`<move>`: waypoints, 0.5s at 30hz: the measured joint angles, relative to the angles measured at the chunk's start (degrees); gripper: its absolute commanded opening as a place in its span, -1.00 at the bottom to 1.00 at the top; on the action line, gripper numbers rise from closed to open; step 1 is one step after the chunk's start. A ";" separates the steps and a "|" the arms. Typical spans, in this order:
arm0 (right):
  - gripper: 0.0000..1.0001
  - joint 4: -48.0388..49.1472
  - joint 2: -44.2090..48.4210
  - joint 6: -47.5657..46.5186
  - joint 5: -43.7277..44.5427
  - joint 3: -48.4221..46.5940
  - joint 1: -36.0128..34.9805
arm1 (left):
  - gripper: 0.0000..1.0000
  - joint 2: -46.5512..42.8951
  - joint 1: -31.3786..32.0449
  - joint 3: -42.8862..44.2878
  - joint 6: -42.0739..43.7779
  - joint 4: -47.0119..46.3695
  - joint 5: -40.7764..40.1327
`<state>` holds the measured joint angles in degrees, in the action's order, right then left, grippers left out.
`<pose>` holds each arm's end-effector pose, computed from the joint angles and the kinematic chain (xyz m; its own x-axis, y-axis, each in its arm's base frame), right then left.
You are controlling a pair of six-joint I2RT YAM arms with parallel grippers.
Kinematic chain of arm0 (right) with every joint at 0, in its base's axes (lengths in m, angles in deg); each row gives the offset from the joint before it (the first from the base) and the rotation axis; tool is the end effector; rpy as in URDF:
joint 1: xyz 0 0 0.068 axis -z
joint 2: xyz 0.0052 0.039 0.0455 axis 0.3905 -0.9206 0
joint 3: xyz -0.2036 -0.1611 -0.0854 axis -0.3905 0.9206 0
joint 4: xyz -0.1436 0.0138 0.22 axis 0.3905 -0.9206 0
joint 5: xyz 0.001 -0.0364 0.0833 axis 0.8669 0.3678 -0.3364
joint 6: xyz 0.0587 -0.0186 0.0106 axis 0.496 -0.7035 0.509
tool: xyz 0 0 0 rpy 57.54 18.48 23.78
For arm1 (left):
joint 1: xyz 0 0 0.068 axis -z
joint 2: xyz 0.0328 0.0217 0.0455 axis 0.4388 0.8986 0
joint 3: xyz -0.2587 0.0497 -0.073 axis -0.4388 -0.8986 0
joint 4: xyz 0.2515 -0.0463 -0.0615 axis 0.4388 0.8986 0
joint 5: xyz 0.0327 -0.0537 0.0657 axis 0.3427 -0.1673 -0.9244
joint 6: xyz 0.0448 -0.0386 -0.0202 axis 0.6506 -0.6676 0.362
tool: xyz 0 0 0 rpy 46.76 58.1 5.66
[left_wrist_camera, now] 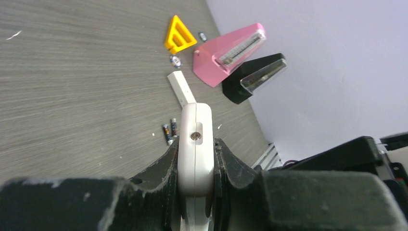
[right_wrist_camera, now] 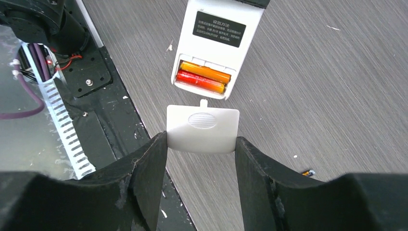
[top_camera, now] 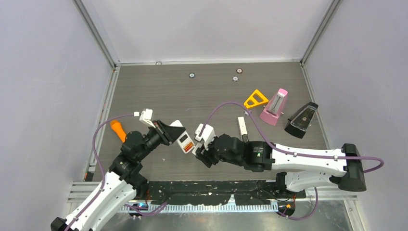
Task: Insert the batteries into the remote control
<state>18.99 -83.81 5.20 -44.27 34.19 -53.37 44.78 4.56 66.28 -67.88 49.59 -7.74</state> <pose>0.0736 0.2574 0.3042 -0.2158 -0.4146 -0.8840 -0.8813 0.4726 -0.0065 0.1332 -0.0891 0.2620 -0.5638 -0.5526 -0.6138 0.3489 0.5143 -0.7835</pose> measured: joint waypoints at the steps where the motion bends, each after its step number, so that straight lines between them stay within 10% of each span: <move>1: -0.18 0.15 -0.68 0.02 1.16 -0.22 -0.74 | -1.00 -1.31 0.50 -1.16 -0.15 -1.49 -0.33; 15: -0.20 2.51 -11.43 1.73 13.84 -8.72 -5.38 | -1.00 -10.75 1.07 -6.34 -1.25 -7.89 -4.87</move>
<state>21.50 -95.24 6.92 -30.43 25.47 -58.75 34.02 5.63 59.94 -69.12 41.70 -12.61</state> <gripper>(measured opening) 0.561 0.226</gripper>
